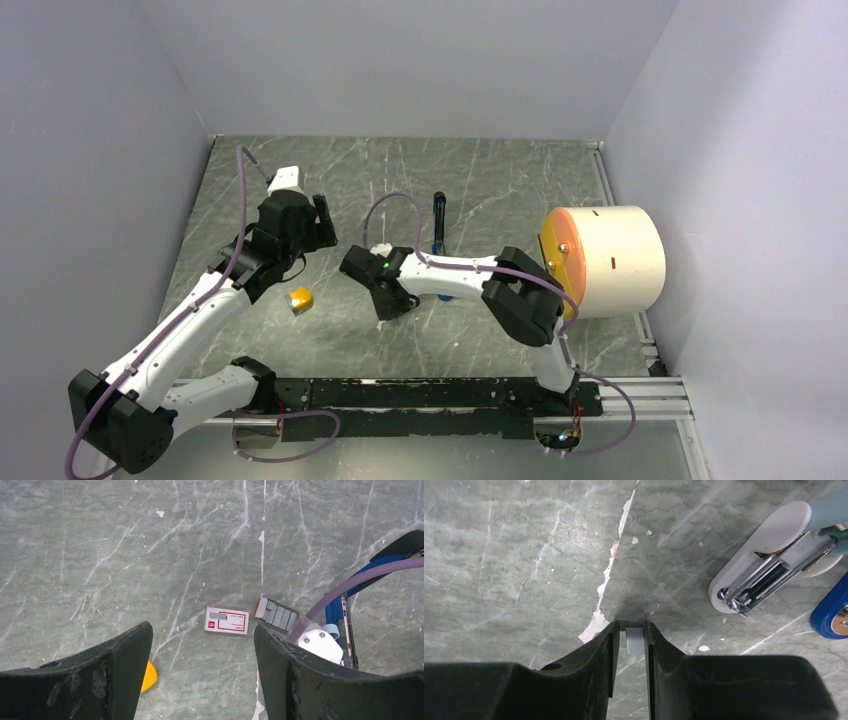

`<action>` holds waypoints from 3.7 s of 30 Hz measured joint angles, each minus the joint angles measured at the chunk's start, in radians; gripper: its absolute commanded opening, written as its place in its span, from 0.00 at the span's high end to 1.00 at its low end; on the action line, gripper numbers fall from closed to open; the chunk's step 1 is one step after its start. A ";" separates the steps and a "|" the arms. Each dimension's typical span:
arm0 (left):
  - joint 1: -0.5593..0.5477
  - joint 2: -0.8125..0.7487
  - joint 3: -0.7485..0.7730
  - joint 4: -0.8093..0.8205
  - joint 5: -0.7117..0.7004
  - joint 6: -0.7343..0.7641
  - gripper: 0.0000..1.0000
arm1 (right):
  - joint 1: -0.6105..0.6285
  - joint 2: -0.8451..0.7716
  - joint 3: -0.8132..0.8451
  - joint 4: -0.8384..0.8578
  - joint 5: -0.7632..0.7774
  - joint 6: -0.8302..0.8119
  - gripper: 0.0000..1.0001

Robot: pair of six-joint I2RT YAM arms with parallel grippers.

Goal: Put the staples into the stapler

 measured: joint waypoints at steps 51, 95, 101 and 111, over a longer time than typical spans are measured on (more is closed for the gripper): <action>0.004 0.048 0.000 -0.014 -0.022 0.000 0.23 | -0.385 -0.443 -0.309 0.225 0.142 -0.124 0.79; 0.010 0.075 0.000 -0.014 -0.010 0.000 0.23 | -0.405 -0.312 -0.344 0.379 0.087 -0.249 0.80; 0.010 0.075 0.000 -0.014 -0.010 0.000 0.23 | -0.406 -0.314 -0.344 0.380 0.087 -0.249 0.80; 0.010 0.075 0.000 -0.014 -0.010 0.000 0.23 | -0.405 -0.344 -0.352 0.403 0.087 -0.250 0.80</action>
